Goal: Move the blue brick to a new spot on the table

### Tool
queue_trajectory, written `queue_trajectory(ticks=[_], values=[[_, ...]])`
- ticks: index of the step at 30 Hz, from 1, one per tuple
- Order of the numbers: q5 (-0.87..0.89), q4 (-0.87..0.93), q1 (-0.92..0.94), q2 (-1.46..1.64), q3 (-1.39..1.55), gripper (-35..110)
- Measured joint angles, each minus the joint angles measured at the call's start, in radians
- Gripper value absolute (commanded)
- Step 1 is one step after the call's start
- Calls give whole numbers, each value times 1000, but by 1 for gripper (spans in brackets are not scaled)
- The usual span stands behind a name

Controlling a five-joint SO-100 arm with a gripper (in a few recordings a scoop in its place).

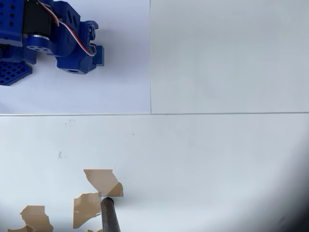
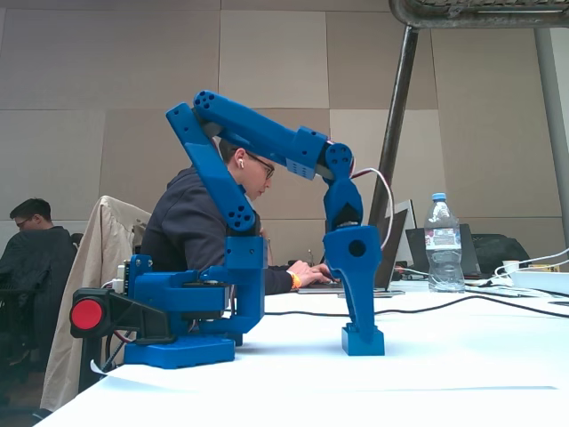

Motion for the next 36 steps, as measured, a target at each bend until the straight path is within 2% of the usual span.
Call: queue_trajectory(ticks=[3, 6, 11, 18, 25, 36], values=[[-5, -32, 28, -54, 0, 14], [-2, -52, 43, -71, -3, 7], [23, -41, 60, -71, -14, 5], [146, 110, 163, -77, -215, 5], [213, 195, 382, -155, -433, 5], [227, 328, 839, -463, -713, 4]])
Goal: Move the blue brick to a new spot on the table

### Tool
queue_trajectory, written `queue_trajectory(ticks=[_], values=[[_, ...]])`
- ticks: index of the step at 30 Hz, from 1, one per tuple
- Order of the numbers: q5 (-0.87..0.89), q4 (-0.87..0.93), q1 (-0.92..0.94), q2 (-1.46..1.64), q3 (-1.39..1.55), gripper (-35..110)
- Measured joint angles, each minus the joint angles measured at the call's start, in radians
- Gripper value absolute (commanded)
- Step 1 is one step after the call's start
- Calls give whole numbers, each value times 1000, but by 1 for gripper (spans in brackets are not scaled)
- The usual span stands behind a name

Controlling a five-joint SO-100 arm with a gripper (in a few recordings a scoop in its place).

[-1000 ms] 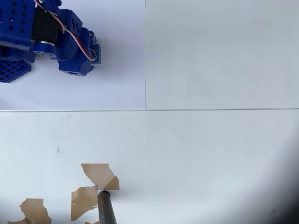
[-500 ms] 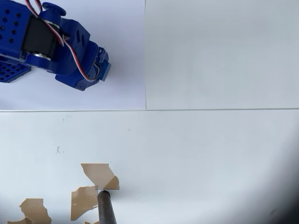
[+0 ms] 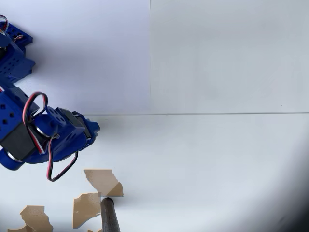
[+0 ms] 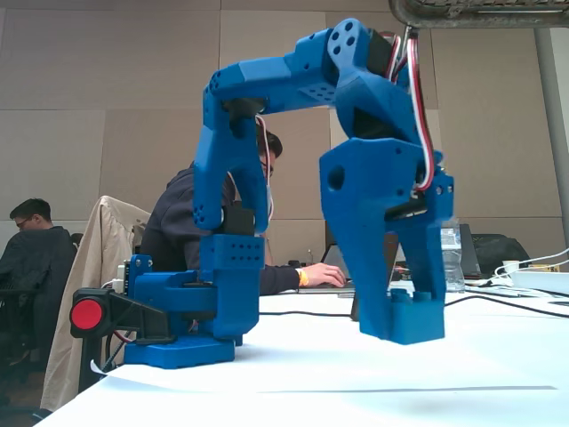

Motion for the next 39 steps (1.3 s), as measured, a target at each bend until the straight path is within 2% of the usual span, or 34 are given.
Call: queue_trajectory(ticks=[5, 16, 23, 27, 30, 39], values=[[-72, 32, 179, -94, -84, 4], [-272, 46, 451, -238, -155, 4], [-313, 44, 523, -356, -255, 5], [-325, 28, 538, -373, -273, 24], [-342, 26, 541, -373, -275, 31], [-376, 190, 531, -258, -301, 31]])
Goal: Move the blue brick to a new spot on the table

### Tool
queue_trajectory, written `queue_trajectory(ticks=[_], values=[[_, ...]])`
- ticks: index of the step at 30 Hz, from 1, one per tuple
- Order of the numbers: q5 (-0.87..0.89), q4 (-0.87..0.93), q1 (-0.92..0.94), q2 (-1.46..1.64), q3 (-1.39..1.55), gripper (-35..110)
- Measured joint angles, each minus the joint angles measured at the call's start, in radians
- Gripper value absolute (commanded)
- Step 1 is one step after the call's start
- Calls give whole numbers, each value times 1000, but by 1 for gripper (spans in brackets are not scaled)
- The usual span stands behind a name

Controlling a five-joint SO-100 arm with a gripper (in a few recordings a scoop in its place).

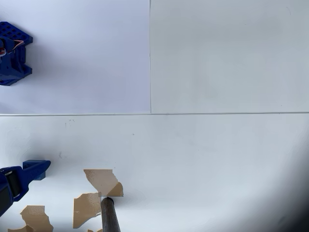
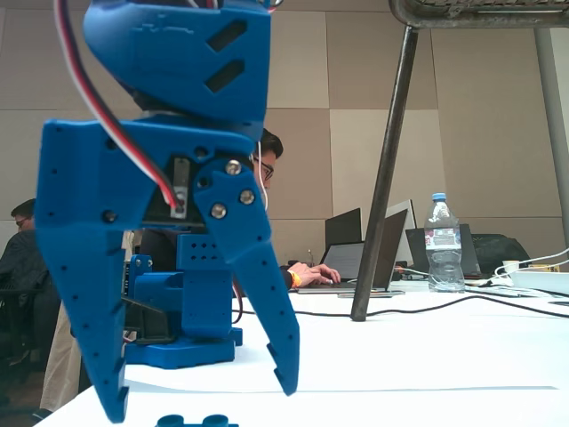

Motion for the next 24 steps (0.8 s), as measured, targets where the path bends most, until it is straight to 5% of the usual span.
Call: queue_trajectory(ticks=[12, 24], values=[[132, -175, -540, 660, 612, 20], [252, -242, -1088, 942, 888, 2]])
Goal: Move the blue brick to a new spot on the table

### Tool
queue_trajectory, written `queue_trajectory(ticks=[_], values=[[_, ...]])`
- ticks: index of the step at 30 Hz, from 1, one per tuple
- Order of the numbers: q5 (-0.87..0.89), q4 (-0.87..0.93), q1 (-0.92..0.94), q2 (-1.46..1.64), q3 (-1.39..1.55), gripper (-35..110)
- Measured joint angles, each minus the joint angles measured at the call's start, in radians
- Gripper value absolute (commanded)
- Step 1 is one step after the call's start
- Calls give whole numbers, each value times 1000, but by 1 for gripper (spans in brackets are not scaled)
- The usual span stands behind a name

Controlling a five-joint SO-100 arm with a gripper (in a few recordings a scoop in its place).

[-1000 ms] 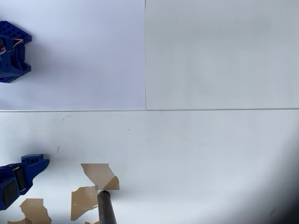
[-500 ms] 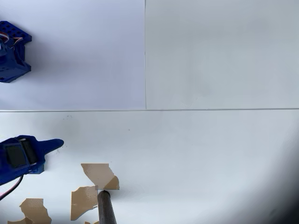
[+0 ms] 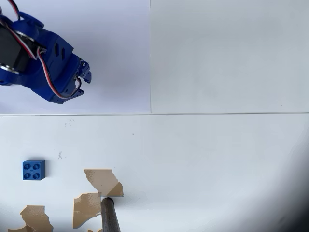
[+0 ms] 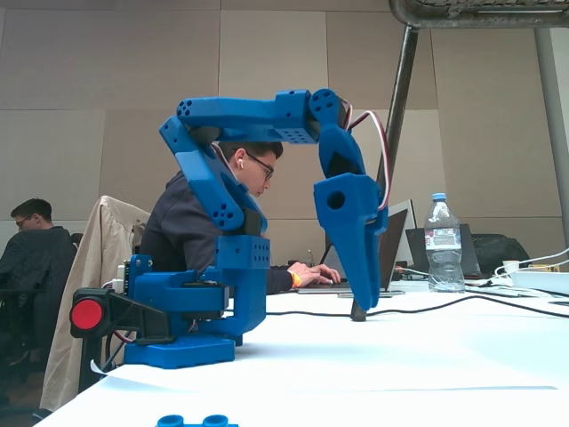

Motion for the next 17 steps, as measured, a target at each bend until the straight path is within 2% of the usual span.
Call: queue_trajectory(ticks=[8, 11, 14, 17], values=[[-15, -25, -143, 383, 290, 0], [-41, -18, -146, 595, 423, 0], [-94, 64, -141, 877, 560, 0], [-95, 77, -118, 965, 630, 0]])
